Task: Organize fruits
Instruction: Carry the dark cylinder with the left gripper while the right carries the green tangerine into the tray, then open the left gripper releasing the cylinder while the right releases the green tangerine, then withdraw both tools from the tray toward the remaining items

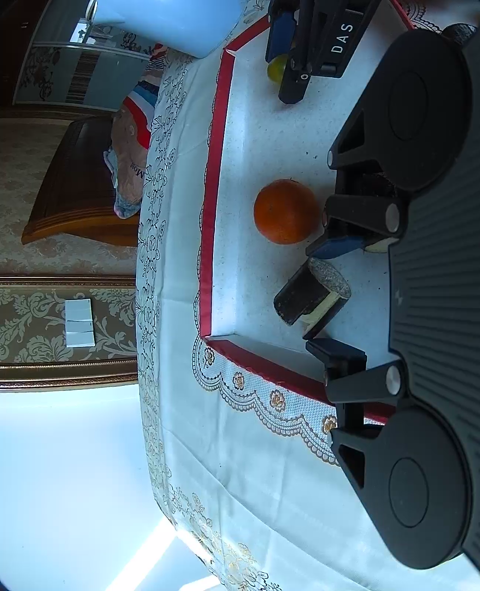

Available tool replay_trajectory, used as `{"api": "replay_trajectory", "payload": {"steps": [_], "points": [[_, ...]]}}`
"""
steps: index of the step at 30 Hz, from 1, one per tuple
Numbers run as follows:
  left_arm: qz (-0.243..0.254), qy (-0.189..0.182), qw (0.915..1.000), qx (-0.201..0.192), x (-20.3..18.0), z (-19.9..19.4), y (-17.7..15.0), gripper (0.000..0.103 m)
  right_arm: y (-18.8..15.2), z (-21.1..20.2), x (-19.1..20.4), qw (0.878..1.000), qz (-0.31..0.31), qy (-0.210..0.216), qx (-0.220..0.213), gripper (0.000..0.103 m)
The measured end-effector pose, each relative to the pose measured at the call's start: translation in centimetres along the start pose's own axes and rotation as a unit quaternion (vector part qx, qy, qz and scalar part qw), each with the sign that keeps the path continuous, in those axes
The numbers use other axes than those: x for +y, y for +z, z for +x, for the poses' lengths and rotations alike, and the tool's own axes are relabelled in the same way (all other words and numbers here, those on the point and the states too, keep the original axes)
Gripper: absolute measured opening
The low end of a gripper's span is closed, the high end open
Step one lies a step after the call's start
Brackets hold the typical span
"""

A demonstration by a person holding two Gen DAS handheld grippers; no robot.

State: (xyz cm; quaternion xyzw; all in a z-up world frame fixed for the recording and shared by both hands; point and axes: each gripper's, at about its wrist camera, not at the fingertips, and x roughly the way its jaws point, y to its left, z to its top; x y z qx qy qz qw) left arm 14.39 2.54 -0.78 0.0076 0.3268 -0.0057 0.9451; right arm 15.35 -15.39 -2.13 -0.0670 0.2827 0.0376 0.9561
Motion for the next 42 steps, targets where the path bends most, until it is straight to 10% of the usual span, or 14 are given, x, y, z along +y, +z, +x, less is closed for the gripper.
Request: {"api": "replay_trajectory", "payload": {"steps": [7, 42], "points": [[-0.002, 0.026, 0.9995, -0.018, -0.1, -0.6, -0.1, 0.046, 0.0, -1.0, 0.5, 1.000, -0.009, -0.007, -0.024, 0.072], [0.026, 0.051, 0.9942, -0.091, -1.9, -6.3, -2.1, 0.055, -1.6, -5.2, 0.8, 0.999, 0.001, 0.012, -0.040, 0.100]]}}
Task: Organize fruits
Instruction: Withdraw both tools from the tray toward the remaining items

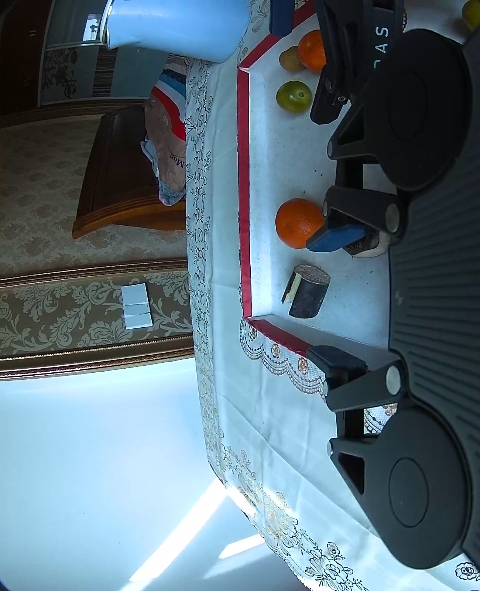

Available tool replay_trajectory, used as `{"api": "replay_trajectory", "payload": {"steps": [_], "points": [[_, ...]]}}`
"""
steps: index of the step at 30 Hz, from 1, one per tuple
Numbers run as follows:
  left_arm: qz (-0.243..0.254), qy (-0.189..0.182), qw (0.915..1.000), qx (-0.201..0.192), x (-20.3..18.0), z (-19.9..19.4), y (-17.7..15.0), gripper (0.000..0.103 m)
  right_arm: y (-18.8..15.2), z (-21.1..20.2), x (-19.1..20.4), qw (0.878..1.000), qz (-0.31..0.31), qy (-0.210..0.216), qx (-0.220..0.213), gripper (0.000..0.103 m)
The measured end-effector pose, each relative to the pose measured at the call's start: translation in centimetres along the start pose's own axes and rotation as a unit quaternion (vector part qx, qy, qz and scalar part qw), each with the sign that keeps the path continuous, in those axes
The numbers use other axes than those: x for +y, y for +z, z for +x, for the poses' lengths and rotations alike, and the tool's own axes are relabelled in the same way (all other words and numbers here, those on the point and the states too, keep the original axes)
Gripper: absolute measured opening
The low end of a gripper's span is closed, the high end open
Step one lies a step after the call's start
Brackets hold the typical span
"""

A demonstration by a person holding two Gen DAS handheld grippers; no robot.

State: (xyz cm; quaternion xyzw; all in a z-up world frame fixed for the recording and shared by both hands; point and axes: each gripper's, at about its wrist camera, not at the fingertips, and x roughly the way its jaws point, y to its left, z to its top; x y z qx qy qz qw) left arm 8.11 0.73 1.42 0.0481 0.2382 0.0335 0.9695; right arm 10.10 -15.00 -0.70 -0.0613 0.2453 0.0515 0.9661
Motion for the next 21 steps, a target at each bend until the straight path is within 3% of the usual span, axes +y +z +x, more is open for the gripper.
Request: {"api": "replay_trajectory", "payload": {"steps": [14, 16, 21], "points": [[0.021, -0.022, 0.9995, -0.011, 0.3, -3.7, -1.6, 0.056, -1.1, -2.2, -1.0, 1.000, 0.017, 0.019, 0.004, 0.101], [0.026, -0.032, 0.9991, -0.012, 0.5, -4.4, -2.1, 0.062, -1.4, -2.9, -1.2, 1.000, 0.019, 0.024, 0.006, 0.101], [0.077, -0.064, 0.9947, -0.023, 0.2, -6.2, -4.1, 0.064, -2.6, -4.7, -1.6, 0.999, 0.010, 0.043, 0.011, 0.101]]}}
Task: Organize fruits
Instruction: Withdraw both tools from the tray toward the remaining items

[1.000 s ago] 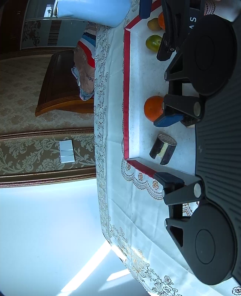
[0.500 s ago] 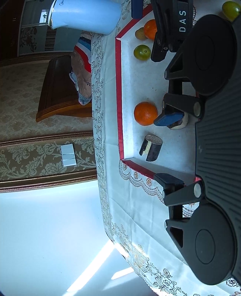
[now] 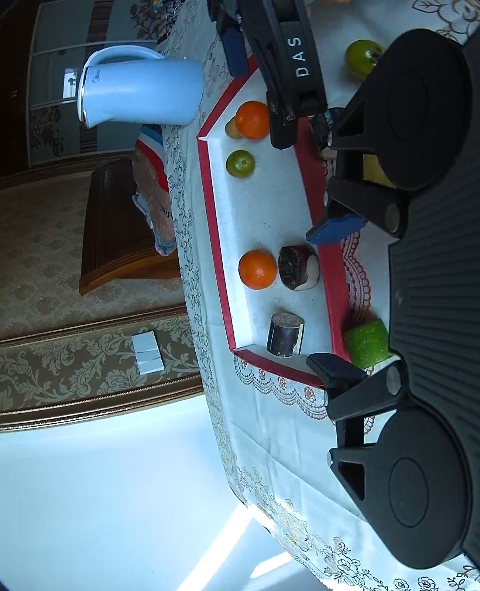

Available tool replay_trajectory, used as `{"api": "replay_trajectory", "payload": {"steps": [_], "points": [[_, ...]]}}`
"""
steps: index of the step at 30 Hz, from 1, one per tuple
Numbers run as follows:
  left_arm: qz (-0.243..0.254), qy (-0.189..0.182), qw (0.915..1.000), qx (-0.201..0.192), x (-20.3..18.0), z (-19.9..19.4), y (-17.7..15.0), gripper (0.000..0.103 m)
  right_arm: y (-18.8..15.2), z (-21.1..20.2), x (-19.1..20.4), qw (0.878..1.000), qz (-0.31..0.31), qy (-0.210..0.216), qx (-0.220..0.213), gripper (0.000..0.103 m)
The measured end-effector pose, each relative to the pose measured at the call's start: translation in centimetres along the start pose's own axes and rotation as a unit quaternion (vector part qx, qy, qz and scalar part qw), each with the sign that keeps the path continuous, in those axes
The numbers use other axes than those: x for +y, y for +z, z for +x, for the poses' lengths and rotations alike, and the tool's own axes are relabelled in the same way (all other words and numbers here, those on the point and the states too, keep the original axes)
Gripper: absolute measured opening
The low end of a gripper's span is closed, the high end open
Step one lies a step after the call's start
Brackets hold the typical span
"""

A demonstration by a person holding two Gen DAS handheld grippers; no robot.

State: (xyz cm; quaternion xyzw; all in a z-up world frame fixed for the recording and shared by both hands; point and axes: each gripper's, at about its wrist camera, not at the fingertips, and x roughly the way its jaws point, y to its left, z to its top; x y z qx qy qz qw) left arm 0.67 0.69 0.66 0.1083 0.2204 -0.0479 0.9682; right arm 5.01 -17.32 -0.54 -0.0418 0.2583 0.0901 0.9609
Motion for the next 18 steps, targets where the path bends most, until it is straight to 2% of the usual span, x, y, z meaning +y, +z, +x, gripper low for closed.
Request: {"api": "replay_trajectory", "payload": {"steps": [2, 4, 7, 12, 15, 18], "points": [[0.007, -0.011, 0.9999, 0.000, -0.4, -0.6, -0.5, 0.065, -0.5, -1.0, -0.4, 1.000, 0.003, 0.010, 0.001, 0.101], [0.007, -0.040, 0.9991, 0.007, -0.6, -1.1, -0.7, 0.065, -0.9, -1.8, -1.1, 1.000, 0.012, 0.023, 0.004, 0.101], [0.002, -0.063, 0.9979, 0.013, 0.0, -2.0, -1.1, 0.065, -1.6, -2.6, -2.0, 1.000, 0.023, 0.017, 0.004, 0.101], [-0.020, -0.059, 0.9980, 0.013, 2.6, -4.1, -1.6, 0.065, -2.8, -4.3, -3.4, 0.999, 0.039, 0.034, 0.008, 0.101], [-0.010, -0.031, 0.9994, 0.015, 3.3, -5.0, -2.8, 0.065, -3.7, -5.5, -3.5, 0.998, 0.035, 0.043, 0.014, 0.101], [-0.020, -0.021, 0.9992, 0.029, 3.6, -4.8, -3.6, 0.065, -4.4, -6.2, -3.3, 0.998, 0.028, 0.048, 0.014, 0.101]]}}
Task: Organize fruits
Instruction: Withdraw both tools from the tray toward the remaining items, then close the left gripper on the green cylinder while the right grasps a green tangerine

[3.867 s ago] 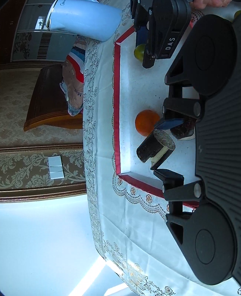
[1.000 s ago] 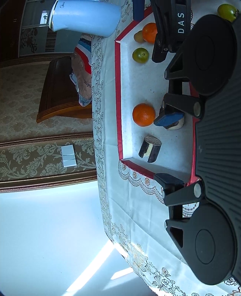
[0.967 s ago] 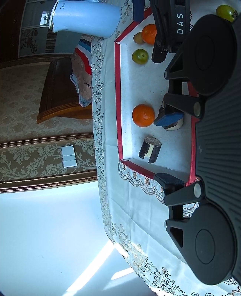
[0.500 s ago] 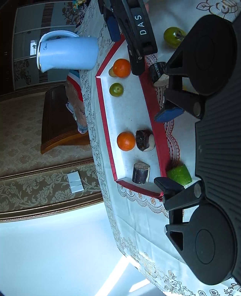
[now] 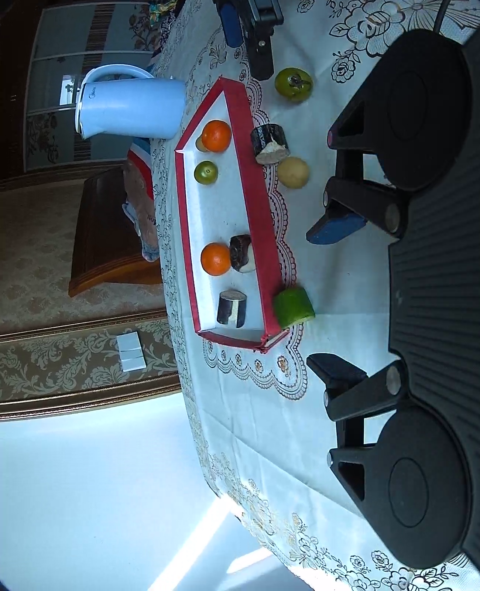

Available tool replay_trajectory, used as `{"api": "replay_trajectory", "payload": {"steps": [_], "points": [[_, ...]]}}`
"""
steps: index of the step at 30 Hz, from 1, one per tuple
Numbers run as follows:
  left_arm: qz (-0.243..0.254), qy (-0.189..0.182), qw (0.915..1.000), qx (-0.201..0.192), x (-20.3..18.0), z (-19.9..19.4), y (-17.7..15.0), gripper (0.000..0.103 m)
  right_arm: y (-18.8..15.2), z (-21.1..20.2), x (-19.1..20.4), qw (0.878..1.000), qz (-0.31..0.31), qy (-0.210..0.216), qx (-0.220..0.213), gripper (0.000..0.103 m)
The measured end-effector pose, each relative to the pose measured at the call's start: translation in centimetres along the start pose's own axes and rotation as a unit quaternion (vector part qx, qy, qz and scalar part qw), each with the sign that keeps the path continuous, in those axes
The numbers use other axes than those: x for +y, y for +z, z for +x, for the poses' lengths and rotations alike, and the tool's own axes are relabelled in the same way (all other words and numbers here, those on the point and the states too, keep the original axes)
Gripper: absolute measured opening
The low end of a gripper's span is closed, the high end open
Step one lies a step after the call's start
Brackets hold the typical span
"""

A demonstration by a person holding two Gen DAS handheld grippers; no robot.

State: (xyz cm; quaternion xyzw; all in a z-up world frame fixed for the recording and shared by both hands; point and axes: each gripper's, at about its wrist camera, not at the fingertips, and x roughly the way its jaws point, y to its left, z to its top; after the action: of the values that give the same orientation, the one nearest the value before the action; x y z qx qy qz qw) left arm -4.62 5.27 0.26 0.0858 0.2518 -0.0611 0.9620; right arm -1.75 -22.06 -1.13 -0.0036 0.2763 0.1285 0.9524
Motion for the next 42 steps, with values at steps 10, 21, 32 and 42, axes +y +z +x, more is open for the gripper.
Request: {"api": "replay_trajectory", "payload": {"steps": [10, 21, 32, 42], "points": [[-0.064, 0.029, 0.9968, 0.038, 0.5, 3.4, 1.9, 0.065, -0.6, 0.1, 0.2, 1.000, 0.011, -0.014, 0.001, 0.101], [-0.080, 0.065, 0.9921, 0.072, 0.9, 7.6, 2.6, 0.065, -1.2, -0.2, 0.4, 1.000, 0.009, -0.014, 0.005, 0.101], [-0.060, 0.068, 0.9936, 0.067, 0.4, 8.2, 2.3, 0.065, -1.2, 0.4, 2.8, 1.000, -0.026, 0.003, 0.014, 0.101], [-0.063, 0.056, 0.9945, 0.061, 0.4, 8.2, 2.0, 0.055, -1.1, 1.2, 3.9, 0.999, -0.036, 0.003, 0.026, 0.093]]}}
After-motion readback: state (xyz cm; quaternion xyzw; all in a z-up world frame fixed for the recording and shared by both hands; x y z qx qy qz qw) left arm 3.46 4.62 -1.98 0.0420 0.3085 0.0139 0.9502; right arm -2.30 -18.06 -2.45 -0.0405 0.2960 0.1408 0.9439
